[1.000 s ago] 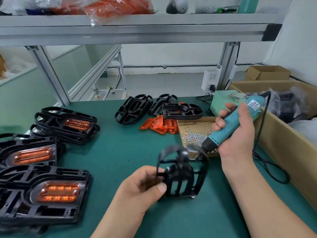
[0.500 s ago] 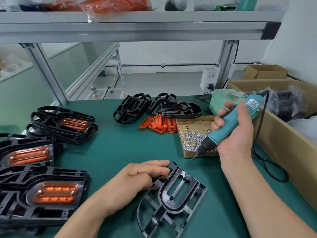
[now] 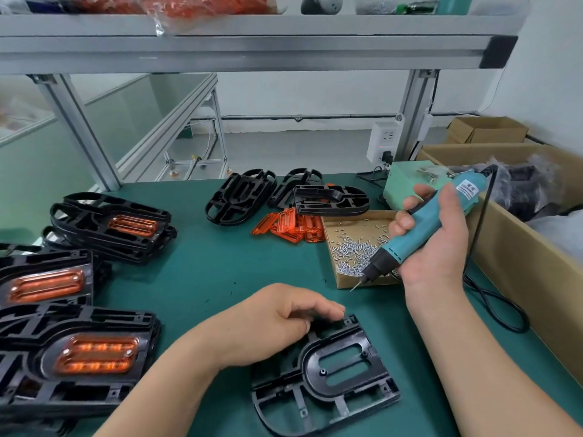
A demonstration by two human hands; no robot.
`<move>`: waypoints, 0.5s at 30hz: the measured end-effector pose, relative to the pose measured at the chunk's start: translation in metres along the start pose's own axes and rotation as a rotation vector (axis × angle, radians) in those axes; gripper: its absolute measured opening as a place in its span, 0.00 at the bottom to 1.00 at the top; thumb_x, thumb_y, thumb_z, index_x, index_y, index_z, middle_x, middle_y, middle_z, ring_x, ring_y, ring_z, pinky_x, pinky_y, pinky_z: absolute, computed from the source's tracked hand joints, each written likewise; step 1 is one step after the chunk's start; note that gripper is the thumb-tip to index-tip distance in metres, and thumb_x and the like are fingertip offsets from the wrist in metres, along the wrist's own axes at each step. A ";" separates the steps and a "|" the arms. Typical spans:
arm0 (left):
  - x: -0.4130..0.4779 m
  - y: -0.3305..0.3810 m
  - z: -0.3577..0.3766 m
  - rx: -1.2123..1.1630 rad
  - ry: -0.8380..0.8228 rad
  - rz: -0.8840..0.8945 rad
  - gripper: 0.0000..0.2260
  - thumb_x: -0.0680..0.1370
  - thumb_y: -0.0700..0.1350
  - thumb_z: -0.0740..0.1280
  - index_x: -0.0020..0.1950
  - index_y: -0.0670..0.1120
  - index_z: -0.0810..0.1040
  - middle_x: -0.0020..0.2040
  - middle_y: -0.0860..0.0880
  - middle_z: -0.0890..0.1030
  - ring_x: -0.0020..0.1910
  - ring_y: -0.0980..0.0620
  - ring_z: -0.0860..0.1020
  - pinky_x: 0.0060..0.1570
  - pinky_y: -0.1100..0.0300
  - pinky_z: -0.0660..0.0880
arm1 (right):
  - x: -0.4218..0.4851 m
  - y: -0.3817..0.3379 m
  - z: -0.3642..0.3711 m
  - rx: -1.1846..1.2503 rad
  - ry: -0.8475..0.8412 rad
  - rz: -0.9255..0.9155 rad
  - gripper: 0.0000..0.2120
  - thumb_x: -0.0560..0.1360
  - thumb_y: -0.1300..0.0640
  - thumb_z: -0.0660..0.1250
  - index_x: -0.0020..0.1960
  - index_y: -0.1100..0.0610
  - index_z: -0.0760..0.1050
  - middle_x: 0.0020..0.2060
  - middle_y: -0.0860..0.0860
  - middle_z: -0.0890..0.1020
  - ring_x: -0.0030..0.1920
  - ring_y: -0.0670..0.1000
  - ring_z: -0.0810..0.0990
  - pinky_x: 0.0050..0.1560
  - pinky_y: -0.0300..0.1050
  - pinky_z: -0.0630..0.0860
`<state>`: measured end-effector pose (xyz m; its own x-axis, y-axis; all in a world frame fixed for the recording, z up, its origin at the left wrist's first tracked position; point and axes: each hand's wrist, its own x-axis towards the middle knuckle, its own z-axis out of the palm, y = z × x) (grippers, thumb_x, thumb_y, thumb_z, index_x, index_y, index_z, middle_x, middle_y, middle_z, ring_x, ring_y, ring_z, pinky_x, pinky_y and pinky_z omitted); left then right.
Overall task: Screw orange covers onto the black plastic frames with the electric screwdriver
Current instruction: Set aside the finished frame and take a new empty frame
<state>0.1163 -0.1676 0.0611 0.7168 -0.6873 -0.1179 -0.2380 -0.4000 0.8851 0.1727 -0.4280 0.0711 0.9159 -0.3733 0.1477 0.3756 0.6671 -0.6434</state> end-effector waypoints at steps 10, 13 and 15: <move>0.080 -0.005 -0.052 0.431 0.794 -0.335 0.14 0.82 0.55 0.66 0.63 0.48 0.79 0.53 0.51 0.82 0.51 0.48 0.81 0.51 0.50 0.79 | 0.000 0.000 0.001 0.014 -0.005 -0.001 0.14 0.83 0.45 0.67 0.53 0.56 0.79 0.40 0.52 0.78 0.31 0.47 0.72 0.32 0.39 0.71; 0.105 -0.010 -0.063 0.569 0.783 -0.463 0.21 0.82 0.62 0.62 0.59 0.44 0.77 0.57 0.45 0.78 0.54 0.42 0.78 0.49 0.48 0.76 | 0.000 0.000 0.001 0.015 -0.004 0.000 0.14 0.83 0.45 0.67 0.52 0.56 0.79 0.39 0.52 0.79 0.31 0.47 0.72 0.32 0.39 0.71; 0.115 -0.013 -0.066 0.666 0.739 -0.523 0.23 0.82 0.65 0.61 0.53 0.45 0.77 0.57 0.43 0.77 0.51 0.41 0.78 0.44 0.50 0.72 | 0.001 0.001 0.000 0.013 -0.005 -0.001 0.14 0.83 0.45 0.67 0.52 0.56 0.79 0.39 0.52 0.79 0.30 0.47 0.72 0.32 0.39 0.72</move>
<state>0.2454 -0.2010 0.0656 0.9912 0.0998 0.0869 0.0620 -0.9303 0.3616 0.1735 -0.4276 0.0712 0.9163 -0.3704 0.1520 0.3780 0.6751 -0.6335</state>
